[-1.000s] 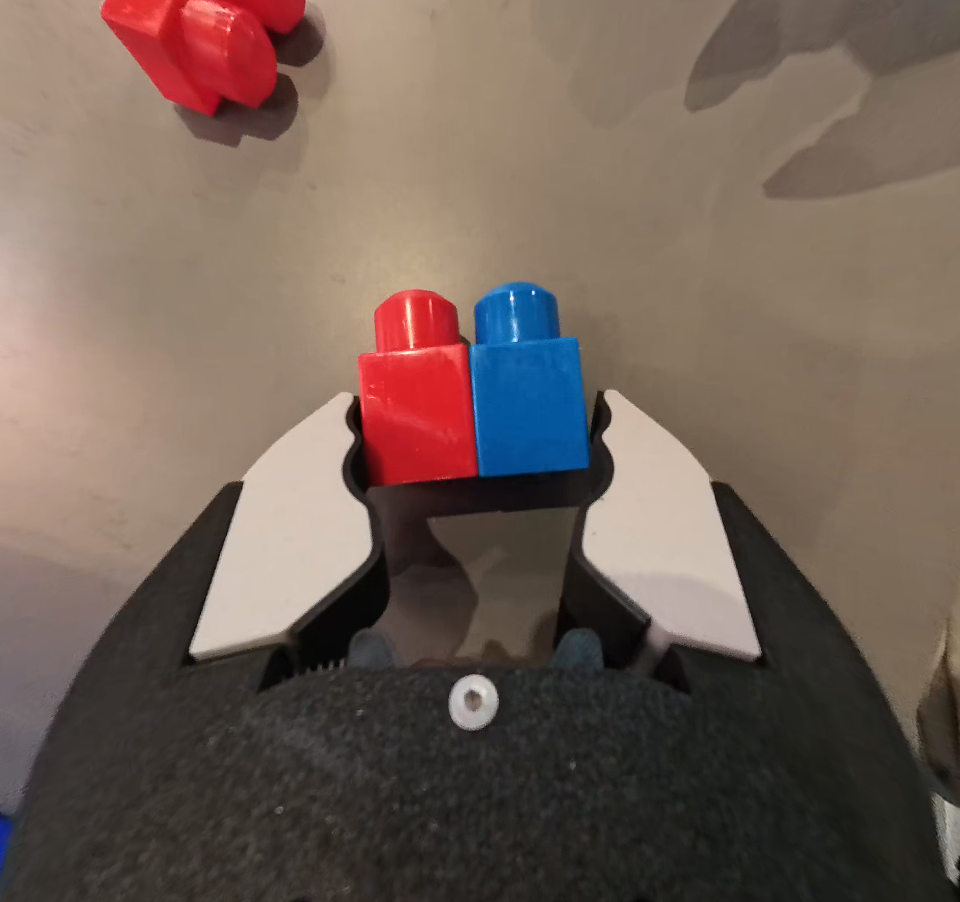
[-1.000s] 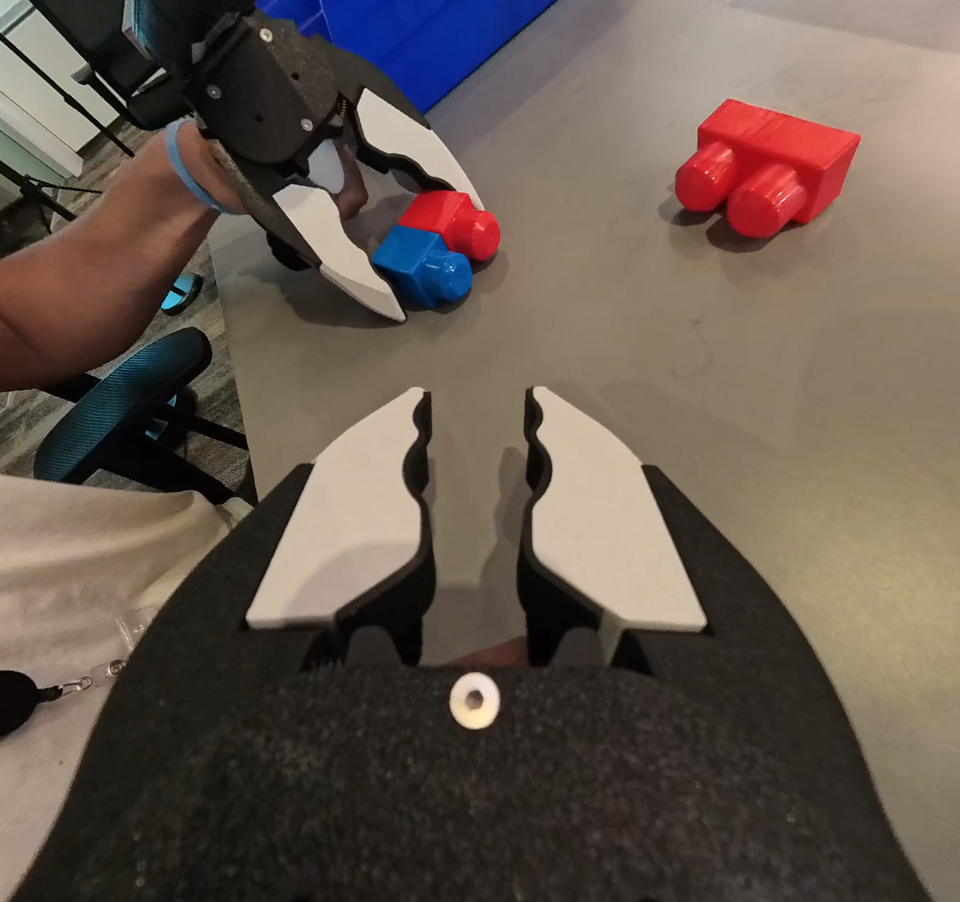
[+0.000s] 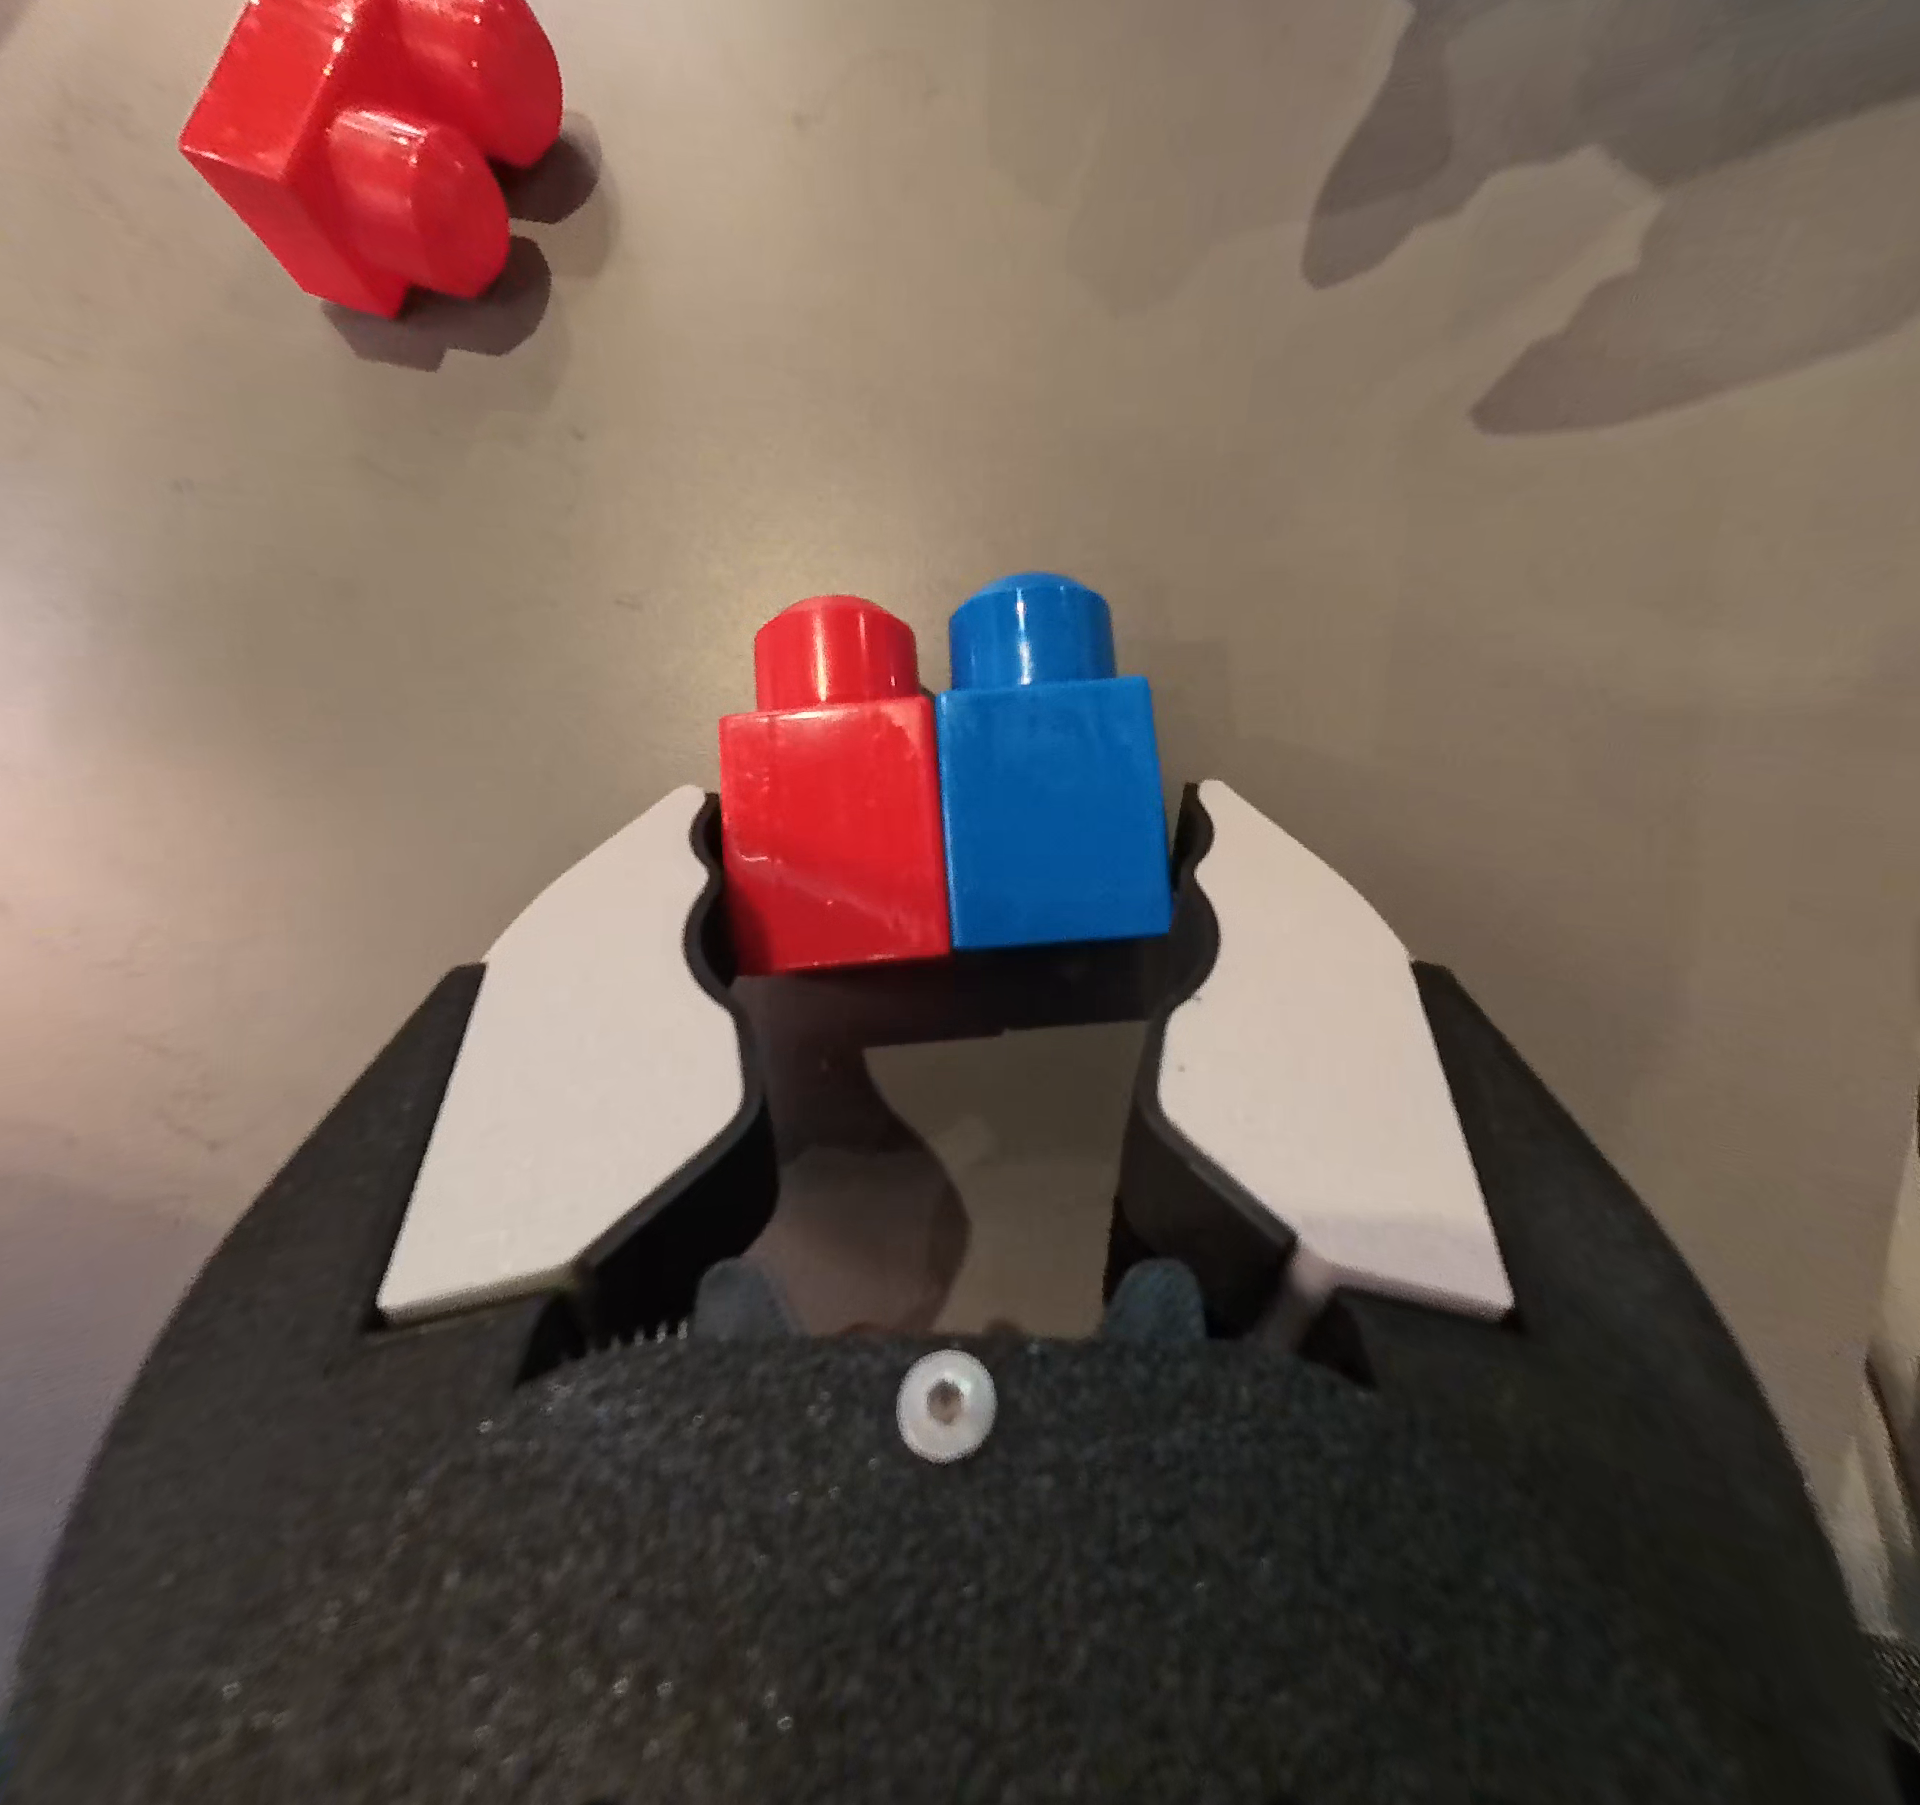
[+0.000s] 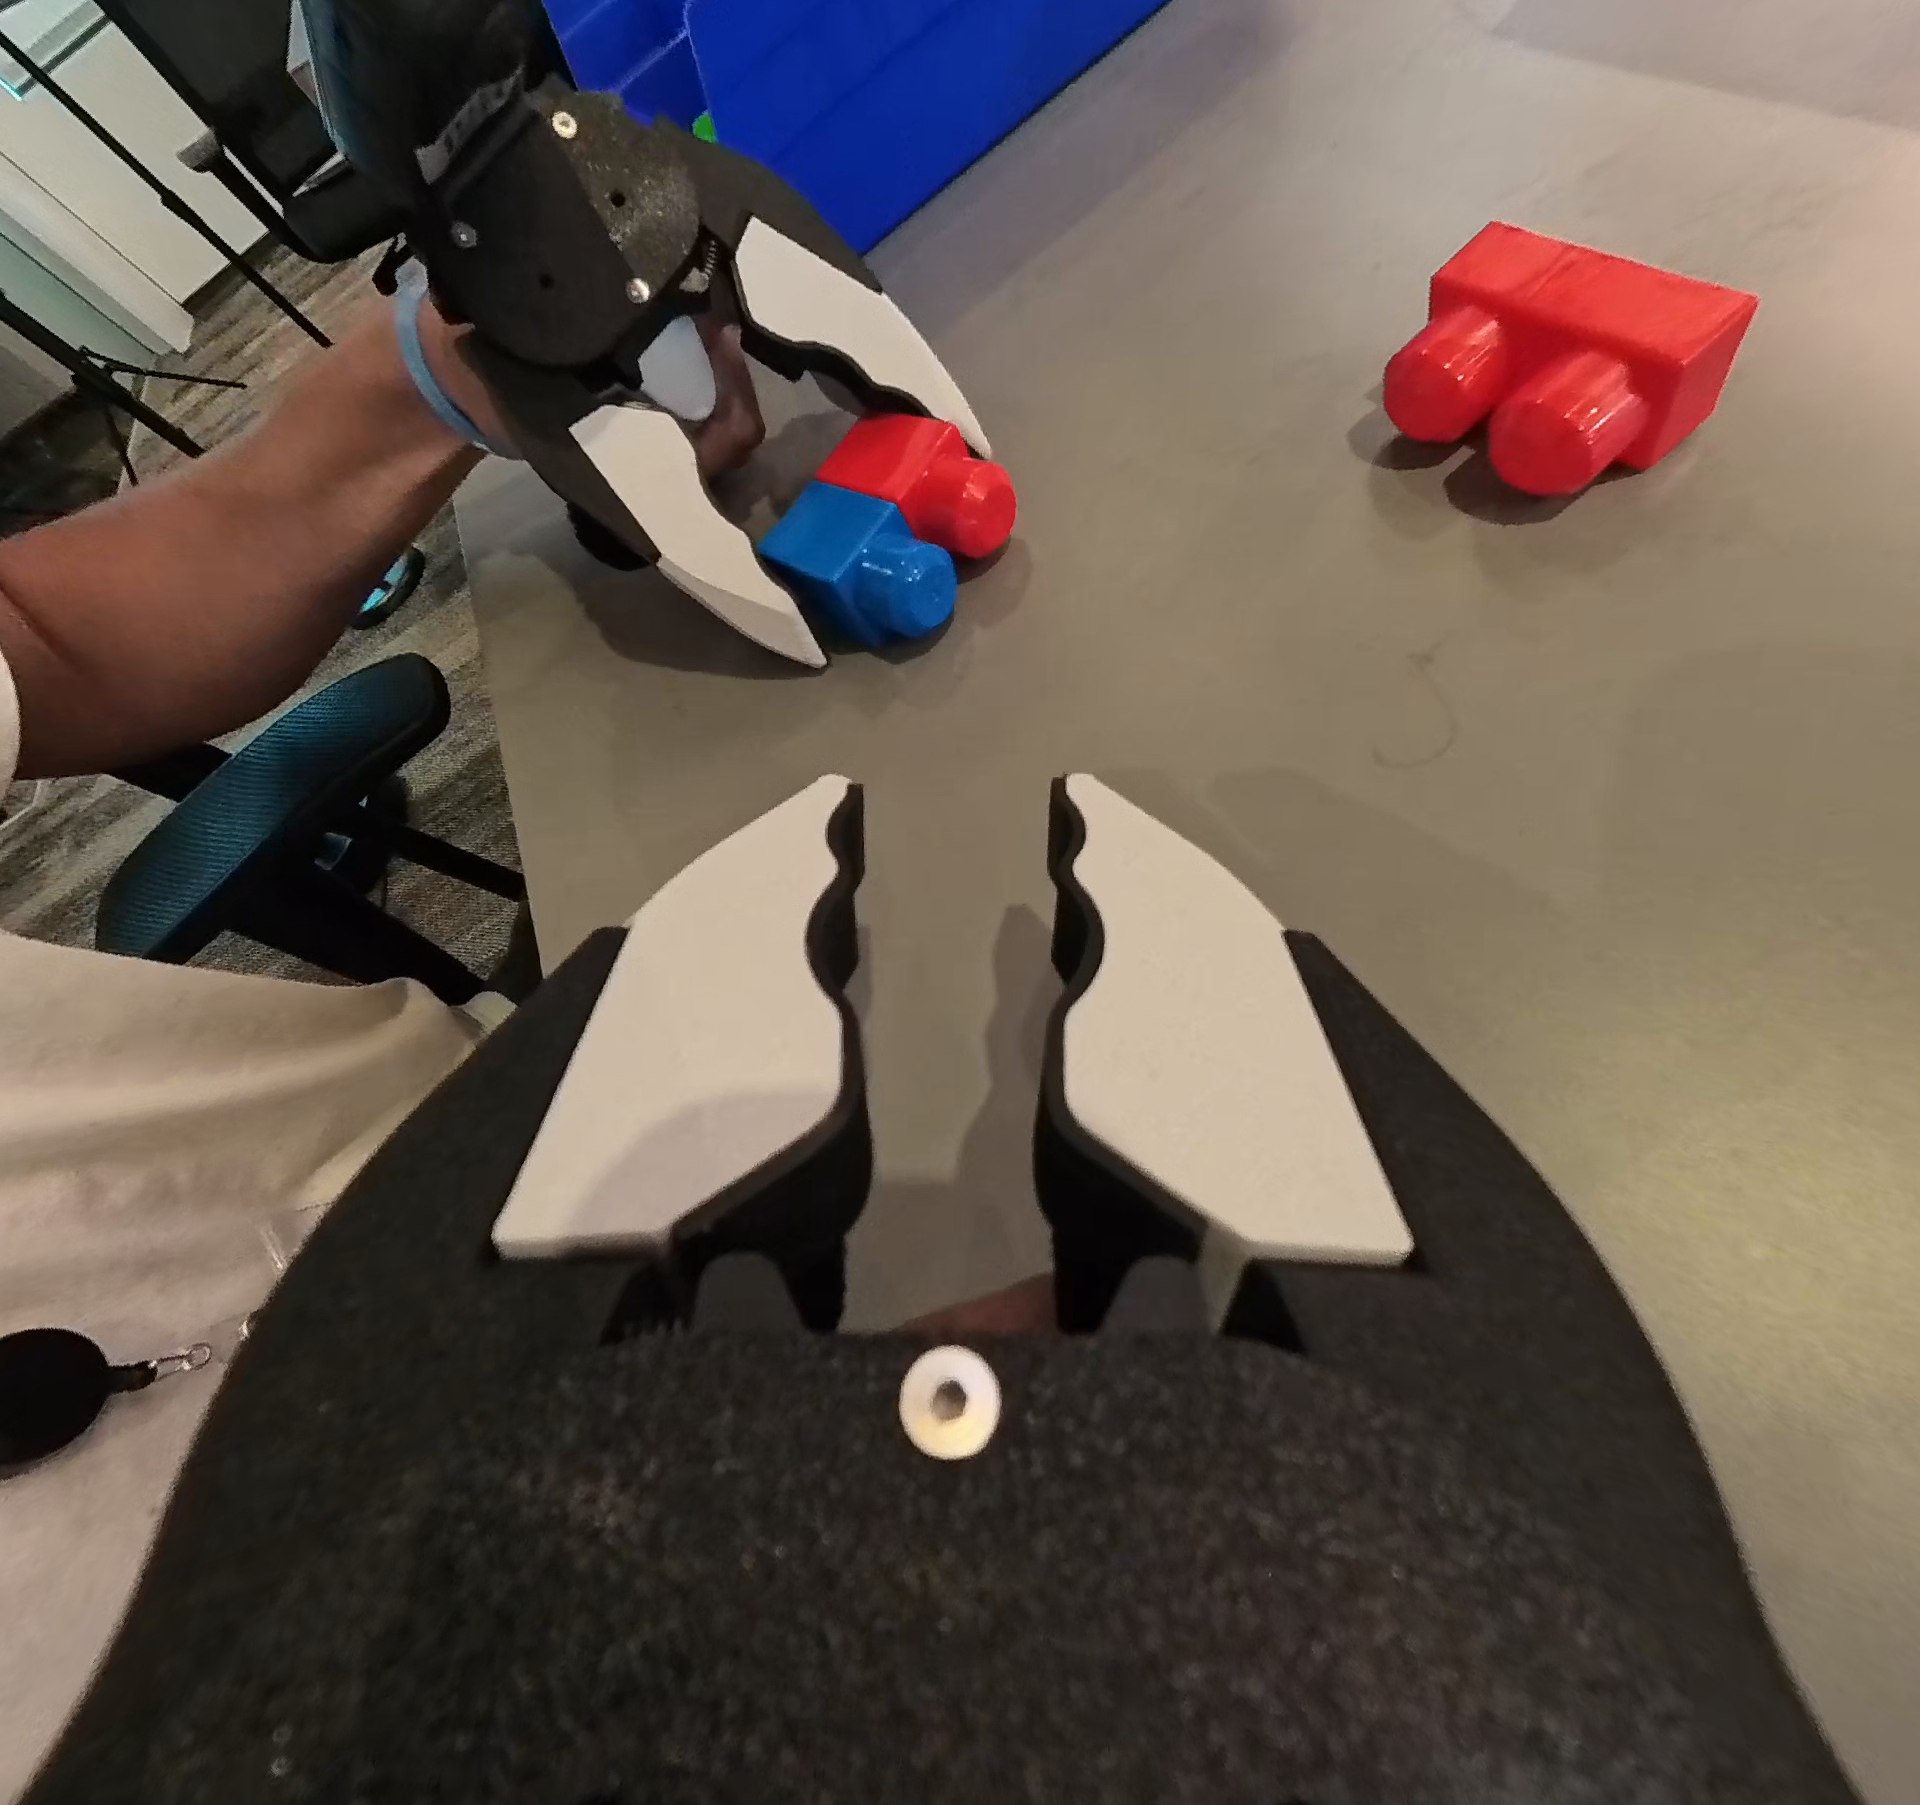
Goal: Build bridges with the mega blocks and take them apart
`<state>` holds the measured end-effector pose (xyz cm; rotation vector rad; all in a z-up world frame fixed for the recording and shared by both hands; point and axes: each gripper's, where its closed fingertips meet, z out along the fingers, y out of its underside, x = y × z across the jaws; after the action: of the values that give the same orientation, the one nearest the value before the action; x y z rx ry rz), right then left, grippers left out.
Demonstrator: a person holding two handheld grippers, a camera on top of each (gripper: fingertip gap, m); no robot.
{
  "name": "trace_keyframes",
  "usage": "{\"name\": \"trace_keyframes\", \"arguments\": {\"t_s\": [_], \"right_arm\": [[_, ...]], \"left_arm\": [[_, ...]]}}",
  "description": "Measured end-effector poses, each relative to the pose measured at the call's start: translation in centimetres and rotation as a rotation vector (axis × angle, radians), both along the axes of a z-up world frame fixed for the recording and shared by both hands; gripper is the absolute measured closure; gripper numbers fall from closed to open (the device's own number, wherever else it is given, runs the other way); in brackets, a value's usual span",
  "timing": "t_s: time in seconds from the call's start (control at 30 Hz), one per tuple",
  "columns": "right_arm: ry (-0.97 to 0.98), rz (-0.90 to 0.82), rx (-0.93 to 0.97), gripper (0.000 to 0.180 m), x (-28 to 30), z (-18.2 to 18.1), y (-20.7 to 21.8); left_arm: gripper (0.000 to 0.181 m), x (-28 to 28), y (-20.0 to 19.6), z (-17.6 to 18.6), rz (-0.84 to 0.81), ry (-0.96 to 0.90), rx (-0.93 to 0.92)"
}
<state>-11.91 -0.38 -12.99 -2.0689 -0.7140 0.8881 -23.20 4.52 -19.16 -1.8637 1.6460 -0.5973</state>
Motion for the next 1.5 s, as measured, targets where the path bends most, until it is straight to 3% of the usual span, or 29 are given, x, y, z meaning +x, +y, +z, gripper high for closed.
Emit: {"name": "trace_keyframes", "arguments": {"t_s": [0.5, 0.87, 1.13, 1.3, 1.4, 1.5], "right_arm": [[0.006, 0.001, -0.001, 0.146, 0.1, 0.1, 0.1], [0.007, 0.007, -0.005, 0.146, -0.1, 0.0, 0.0], [0.002, 0.003, 0.002, 0.146, 0.1, 0.2, -0.2], [0.006, 0.001, -0.001, 0.146, 0.3, 0.1, -0.1], [0.0, 0.005, -0.004, 0.146, 0.2, 0.0, -0.2], [0.0, 0.003, -0.001, 0.146, 0.4, 0.0, -0.3]], "left_arm": [[0.103, 0.3, -0.3, 1.0, -0.009, -0.056, -0.024], [0.098, -0.3, 0.3, -0.1, -0.002, 0.034, -0.013], [0.097, 0.0, 0.4, 1.9, 0.027, -0.111, 0.023], [0.095, -1.9, 0.6, 1.5, 0.071, -0.076, 0.034], [0.1, -3.0, 0.6, 1.1, 0.096, -0.084, -0.011], [0.117, -3.7, 0.1, 1.7, 0.108, -0.136, -0.029]]}}
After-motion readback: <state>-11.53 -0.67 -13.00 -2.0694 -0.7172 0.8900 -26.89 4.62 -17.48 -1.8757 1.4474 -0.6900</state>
